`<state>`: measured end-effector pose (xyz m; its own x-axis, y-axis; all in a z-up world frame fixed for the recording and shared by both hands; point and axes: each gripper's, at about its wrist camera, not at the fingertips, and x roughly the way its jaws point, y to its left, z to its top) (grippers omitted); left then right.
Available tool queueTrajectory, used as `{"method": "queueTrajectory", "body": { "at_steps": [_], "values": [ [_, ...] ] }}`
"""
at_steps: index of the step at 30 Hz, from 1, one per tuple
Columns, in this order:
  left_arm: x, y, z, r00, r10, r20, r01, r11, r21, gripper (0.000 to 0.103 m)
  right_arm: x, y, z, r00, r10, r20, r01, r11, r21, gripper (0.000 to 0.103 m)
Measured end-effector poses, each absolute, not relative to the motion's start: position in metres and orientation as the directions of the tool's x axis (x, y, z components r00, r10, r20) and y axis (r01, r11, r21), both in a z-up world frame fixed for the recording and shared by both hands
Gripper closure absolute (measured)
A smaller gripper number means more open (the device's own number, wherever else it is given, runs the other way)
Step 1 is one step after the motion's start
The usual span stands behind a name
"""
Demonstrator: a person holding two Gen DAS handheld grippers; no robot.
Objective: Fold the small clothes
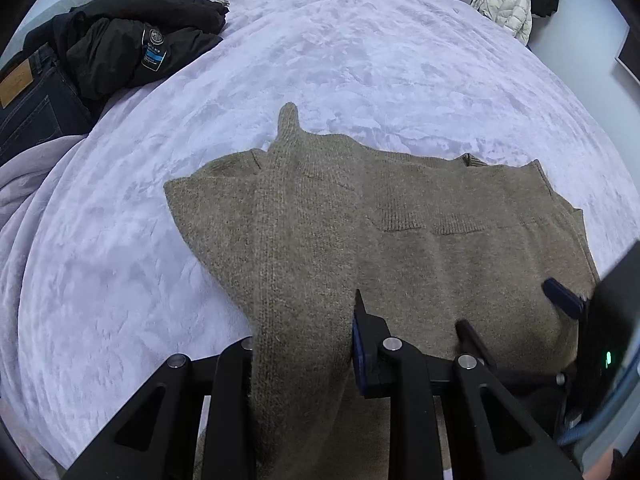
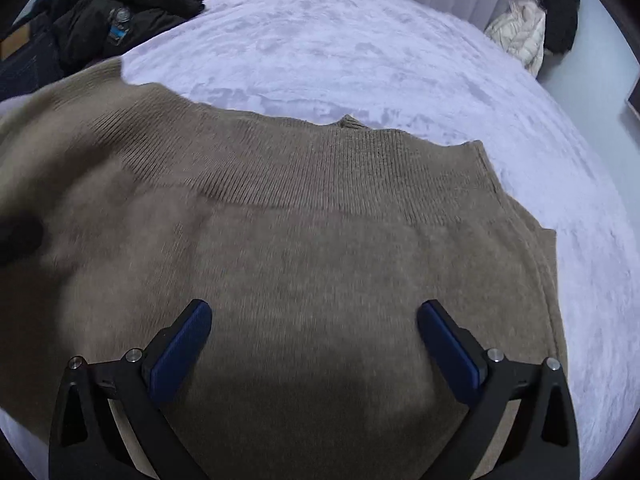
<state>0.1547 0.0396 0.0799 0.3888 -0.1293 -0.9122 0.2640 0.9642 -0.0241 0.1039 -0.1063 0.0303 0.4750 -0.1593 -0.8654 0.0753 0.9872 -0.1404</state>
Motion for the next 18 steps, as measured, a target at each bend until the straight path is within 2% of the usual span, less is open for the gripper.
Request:
{"method": "queueTrajectory", "body": {
  "at_steps": [7,12,18],
  "values": [
    [0.146,0.018,0.098,0.393,-0.121,-0.911,0.277,0.961,-0.008,0.078,0.048,-0.116,0.046,0.522,-0.075,-0.85,0.004,0.996,-0.085,0.0],
    [0.131,-0.021,0.125,0.433,-0.124,-0.893,0.306,0.952,0.016,0.079,0.029,-0.159,0.062,0.56,-0.088,-0.824,0.077,0.996,-0.055,0.0],
    [0.123,-0.102,0.123,0.369,-0.123,-0.921,0.318,0.948,0.0,0.079,0.024,-0.21,0.062,0.551,-0.093,-0.829,0.124,0.992,-0.029,0.0]
  ]
}}
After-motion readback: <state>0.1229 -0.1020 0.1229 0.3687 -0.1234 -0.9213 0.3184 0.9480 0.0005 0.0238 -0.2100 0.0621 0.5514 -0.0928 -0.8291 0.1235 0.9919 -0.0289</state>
